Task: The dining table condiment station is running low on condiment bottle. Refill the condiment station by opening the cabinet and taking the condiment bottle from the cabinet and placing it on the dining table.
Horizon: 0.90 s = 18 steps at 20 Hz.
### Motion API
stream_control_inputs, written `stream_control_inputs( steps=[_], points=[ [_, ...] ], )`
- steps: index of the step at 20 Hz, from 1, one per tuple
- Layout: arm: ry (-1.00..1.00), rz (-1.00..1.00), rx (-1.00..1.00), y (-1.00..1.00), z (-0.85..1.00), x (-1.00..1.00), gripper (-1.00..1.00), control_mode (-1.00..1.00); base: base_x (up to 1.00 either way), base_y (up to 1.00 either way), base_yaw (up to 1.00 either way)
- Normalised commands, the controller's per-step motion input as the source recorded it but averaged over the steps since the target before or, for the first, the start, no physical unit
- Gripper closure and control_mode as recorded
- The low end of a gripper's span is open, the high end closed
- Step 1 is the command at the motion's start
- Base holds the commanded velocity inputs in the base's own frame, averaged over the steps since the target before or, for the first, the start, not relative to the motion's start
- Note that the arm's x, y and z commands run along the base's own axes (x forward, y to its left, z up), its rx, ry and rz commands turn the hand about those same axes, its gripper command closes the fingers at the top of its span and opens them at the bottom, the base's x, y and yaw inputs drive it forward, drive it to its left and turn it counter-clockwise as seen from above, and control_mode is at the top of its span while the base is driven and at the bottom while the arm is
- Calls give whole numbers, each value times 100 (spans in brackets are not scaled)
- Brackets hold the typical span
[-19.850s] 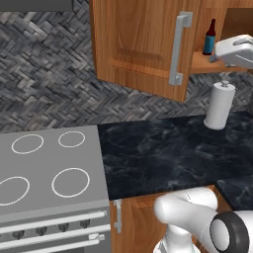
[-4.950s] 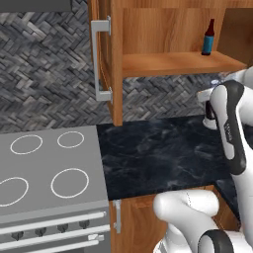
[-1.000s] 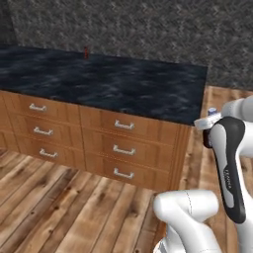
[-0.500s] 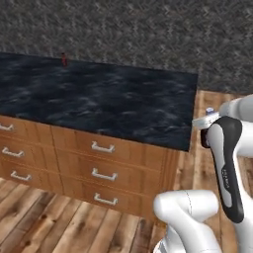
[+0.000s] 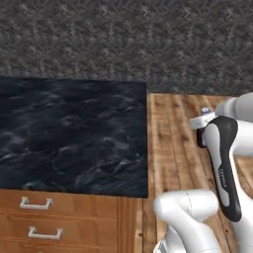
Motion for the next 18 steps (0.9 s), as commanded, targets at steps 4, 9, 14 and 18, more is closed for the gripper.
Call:
stream_control_inputs(
  steps=[4,9,14,18],
  points=[
    [0,0,0,0,0,0,100,100,69,-85,-49],
    [0,0,0,0,0,0,100,100,76,-84,-46],
    [0,0,0,0,0,0,100,100,99,-73,-33],
    [0,0,0,0,0,0,100,100,100,-84,-25]
  ],
)
